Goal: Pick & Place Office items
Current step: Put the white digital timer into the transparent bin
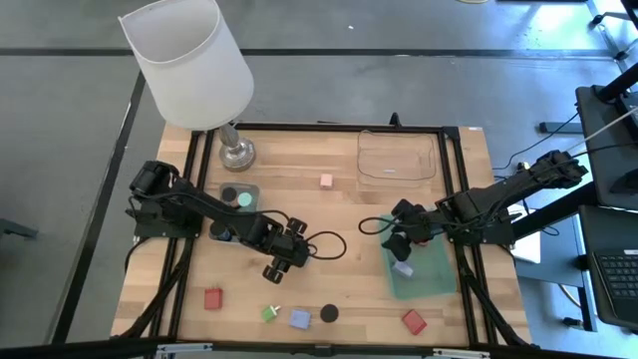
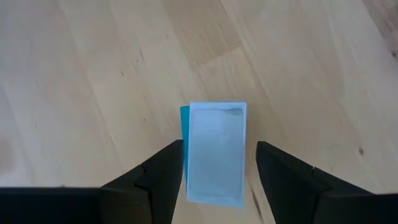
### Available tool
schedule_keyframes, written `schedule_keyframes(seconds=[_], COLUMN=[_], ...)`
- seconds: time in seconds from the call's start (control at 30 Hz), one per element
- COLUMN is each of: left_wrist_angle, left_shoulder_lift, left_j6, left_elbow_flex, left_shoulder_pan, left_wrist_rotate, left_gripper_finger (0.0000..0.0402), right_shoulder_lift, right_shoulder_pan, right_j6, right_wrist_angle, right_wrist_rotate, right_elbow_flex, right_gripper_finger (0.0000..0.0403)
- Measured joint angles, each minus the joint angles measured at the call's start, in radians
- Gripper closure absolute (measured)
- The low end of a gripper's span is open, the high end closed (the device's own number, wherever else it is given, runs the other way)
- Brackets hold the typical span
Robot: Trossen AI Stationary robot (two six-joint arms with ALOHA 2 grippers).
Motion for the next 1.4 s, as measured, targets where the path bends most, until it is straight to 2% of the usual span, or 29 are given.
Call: schedule_keyframes(seconds=[0.47,0.63,0.83,1.27,1.4], left_wrist_angle=[0.0,0.063,0.068,0.082,0.083], left_shoulder_lift=[0.0,-0.002,-0.002,0.034,0.033], left_j6=[-0.005,-0.028,-0.028,-0.054,-0.054], left_elbow_flex=[-0.003,-0.041,-0.045,-0.07,-0.07], left_shoulder_pan=[0.0,0.0,0.0,0.019,0.019], left_wrist_rotate=[0.012,0.051,0.001,-0.019,-0.034], left_gripper_finger=[0.0134,0.0134,0.0137,0.0137,0.0151], right_shoulder_lift=[0.0,0.0,0.0,0.001,0.001], right_shoulder_pan=[0.0,0.0,0.0,0.0,0.0], right_j6=[0.0,0.0,-0.001,0.008,0.008], right_wrist_angle=[0.024,0.03,0.03,0.04,0.04], right_wrist_rotate=[0.025,0.024,0.028,0.032,0.032], right_elbow_flex=[0.0,0.0,0.0,0.0,0.0], right_gripper_finger=[0.0072,0.0072,0.0072,0.0072,0.0072])
